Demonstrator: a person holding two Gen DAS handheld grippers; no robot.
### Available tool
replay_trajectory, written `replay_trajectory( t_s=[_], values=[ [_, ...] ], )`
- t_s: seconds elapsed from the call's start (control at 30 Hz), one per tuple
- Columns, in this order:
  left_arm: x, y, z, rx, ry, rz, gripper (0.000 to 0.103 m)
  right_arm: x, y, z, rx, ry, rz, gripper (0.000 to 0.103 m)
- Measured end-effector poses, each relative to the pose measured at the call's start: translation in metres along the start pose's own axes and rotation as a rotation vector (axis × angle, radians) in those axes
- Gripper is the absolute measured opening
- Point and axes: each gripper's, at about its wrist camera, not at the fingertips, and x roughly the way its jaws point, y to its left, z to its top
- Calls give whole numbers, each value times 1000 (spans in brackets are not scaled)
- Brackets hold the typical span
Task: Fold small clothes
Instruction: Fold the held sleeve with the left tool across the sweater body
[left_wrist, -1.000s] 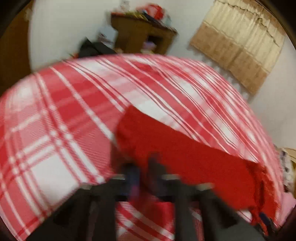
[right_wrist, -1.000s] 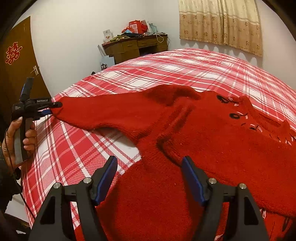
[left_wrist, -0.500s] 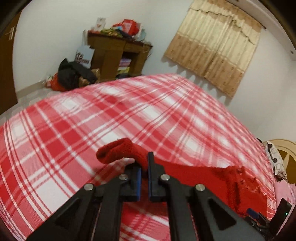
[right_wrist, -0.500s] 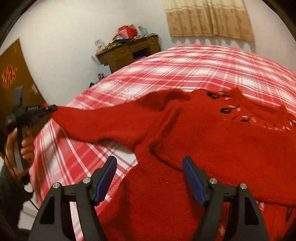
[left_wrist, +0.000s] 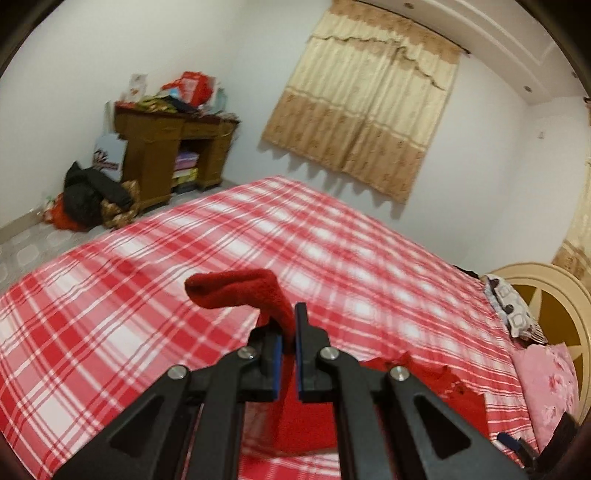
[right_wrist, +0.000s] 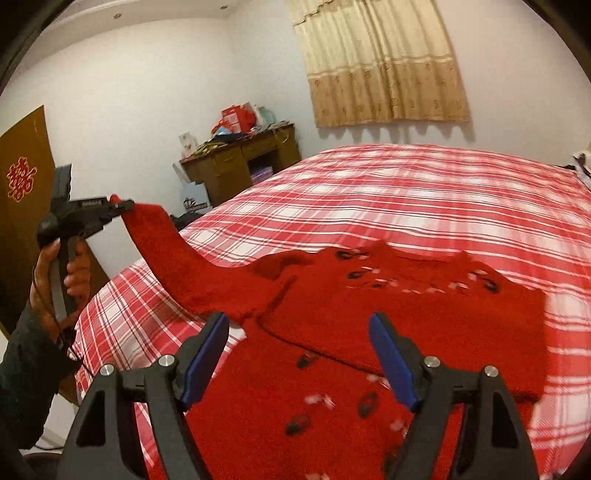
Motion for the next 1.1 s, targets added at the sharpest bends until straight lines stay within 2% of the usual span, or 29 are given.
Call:
replay_trajectory(
  t_s=[0.17, 0.3, 0.47, 0.67, 0.87, 1.1],
  values=[
    [-1, -44, 8, 40, -18, -56, 5, -37, -24, -15, 37, -25, -39, 79],
    [1, -82, 12, 68, -33, -116, 5, -67, -47, -26, 111, -41, -22, 79],
    [5, -129, 10, 108, -47, -175, 5, -107, -70, -40, 174, -80, -54, 80],
    [11, -179, 4, 120, -41, -257, 5, -128, -82, -66, 221, -87, -60, 82],
    [20, -243, -32, 169, -21, -343, 5, -122, -83, -98, 269, -48, -36, 82],
    [43, -306, -100, 321, 2, -310, 5, -124, -81, -123, 313, -31, -28, 82]
  ],
)
